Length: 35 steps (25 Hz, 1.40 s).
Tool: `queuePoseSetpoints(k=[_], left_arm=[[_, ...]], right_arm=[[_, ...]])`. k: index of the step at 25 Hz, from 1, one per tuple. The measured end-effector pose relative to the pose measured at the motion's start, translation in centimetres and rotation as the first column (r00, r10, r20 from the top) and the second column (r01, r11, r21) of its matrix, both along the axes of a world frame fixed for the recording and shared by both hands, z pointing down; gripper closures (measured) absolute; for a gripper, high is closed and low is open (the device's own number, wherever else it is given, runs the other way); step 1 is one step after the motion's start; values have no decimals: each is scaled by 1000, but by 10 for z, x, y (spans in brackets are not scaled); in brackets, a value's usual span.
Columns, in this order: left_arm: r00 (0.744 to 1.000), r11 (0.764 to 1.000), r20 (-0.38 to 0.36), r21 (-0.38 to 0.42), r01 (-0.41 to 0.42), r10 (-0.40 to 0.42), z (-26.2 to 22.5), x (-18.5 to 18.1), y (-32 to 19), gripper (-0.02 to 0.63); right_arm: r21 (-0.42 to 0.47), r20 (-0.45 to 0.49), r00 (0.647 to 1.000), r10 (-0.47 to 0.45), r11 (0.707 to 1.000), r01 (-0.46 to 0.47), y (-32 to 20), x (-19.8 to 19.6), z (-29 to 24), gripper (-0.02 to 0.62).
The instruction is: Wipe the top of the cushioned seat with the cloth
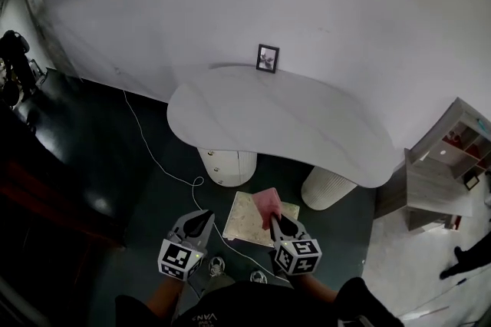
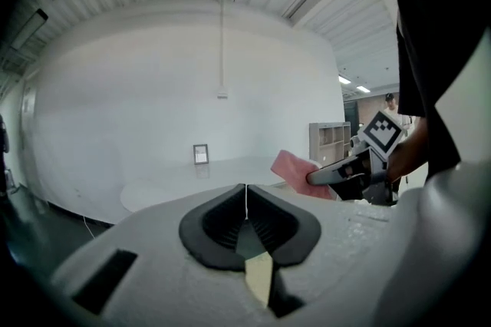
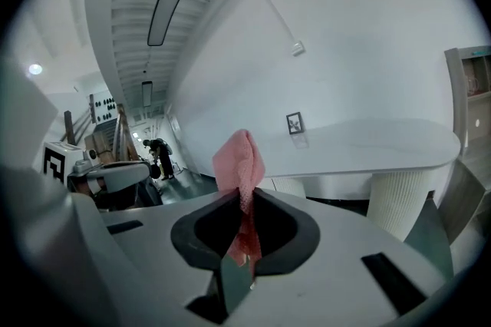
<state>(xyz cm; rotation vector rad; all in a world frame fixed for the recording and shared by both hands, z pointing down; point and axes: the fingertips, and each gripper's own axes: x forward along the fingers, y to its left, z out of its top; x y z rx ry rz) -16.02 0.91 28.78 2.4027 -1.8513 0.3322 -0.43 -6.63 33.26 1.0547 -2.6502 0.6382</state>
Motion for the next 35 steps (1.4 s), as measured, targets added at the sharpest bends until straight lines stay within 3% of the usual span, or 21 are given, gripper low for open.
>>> queuePoseSetpoints(k=[6,16,35], left_arm=[[999,997,17,63,43,-44,-27,-12,11,586],[994,985,27,141,98,-103,-56,-18,23,586],[991,981,32,147,127,-133,-57,-2,32,586]], right_arm=[[74,36,997,-65,995,62,5,-14,-35,557],[110,79,984,-159,983,150,15,-39,-57,557],[126,66,975,-210,972,201,21,-33,-62,560]])
